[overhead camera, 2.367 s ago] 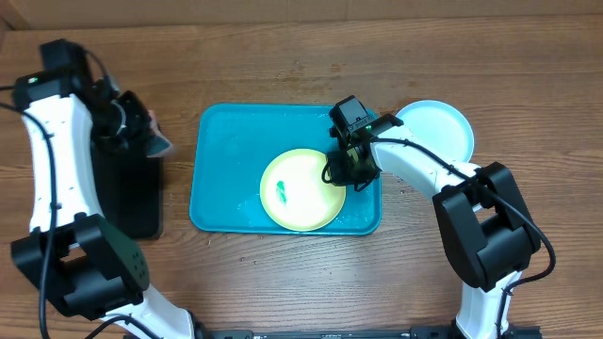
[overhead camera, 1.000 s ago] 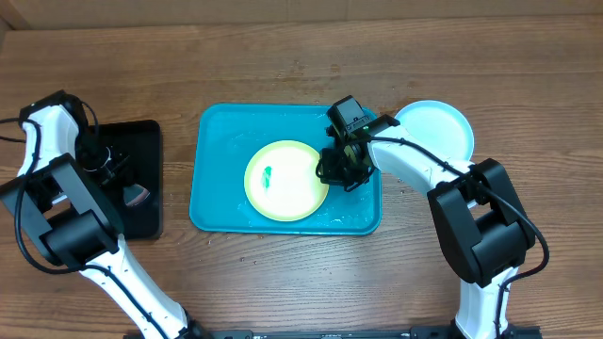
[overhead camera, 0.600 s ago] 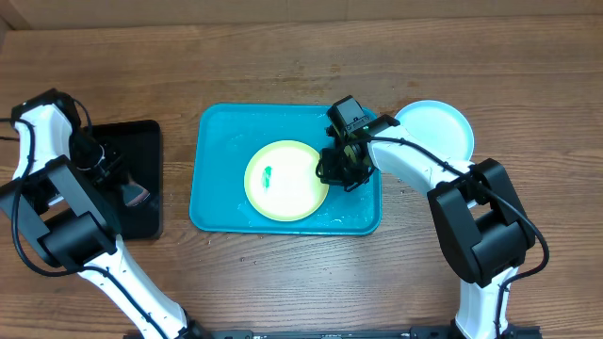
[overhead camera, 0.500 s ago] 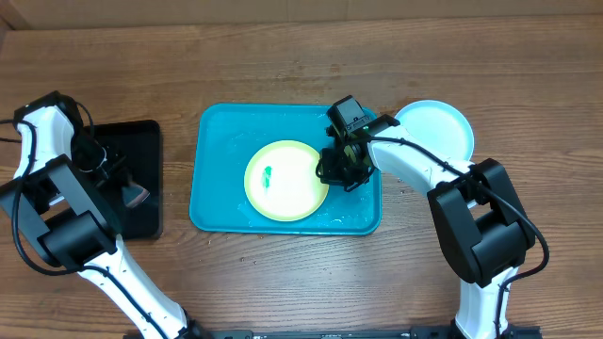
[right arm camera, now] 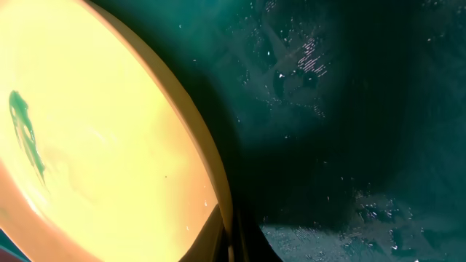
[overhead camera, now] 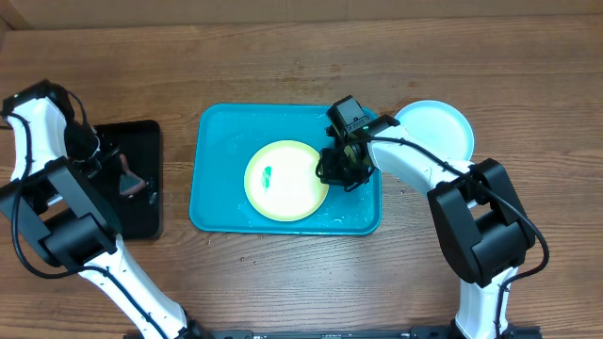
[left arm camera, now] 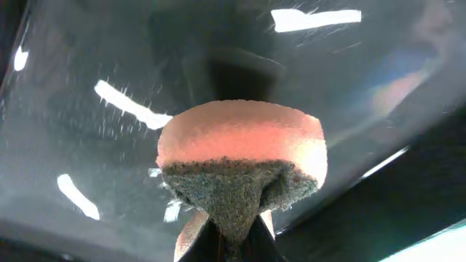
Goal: Clean dirty plates on tray and stack at the side
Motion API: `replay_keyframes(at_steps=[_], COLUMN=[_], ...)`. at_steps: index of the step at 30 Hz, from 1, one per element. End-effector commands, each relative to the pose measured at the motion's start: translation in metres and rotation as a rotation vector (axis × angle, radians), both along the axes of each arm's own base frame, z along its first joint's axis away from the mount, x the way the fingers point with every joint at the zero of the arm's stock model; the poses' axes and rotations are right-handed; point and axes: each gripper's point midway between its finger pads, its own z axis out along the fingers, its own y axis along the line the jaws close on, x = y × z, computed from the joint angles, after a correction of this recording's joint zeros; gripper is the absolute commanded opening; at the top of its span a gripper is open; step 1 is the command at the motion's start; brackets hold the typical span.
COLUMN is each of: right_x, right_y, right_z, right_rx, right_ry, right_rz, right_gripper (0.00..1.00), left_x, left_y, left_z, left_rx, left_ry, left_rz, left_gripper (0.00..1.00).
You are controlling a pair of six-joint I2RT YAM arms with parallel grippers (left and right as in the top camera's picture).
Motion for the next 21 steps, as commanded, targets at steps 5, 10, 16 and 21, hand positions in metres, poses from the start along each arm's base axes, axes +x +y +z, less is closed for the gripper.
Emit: replay_keyframes(at_steps=[5,10,16,21], right_x=[-0.009,-0.009,-0.009,-0.005], right_y=[-0.010,-0.010,-0.010,-0.007], right_z=[-0.025,-0.025,-0.022,-0.013], right_rx=[-0.069,-0.071,-0.074,-0.074], right_ry=[0.044,0.047,0.051,0.042], right_rz=[-0.007,-0.007,-0.003,0.020], right_gripper=[0.04,0.04,0.04,0.04], left_x=[-0.012,-0.028,-0.020,0.016], left_y=[0.008,0.020,0.012,0.003], left_z=[-0.023,-0.037,-0.016,0.047], left_rx=[0.045,0.133,0.070,-0.001], left_ry=[0.043,0.115,0.089,-0.102], left_rz=[-0.017,0.000,0.000,-0.049], left_gripper=[0.04,0.04,0.04,0.04])
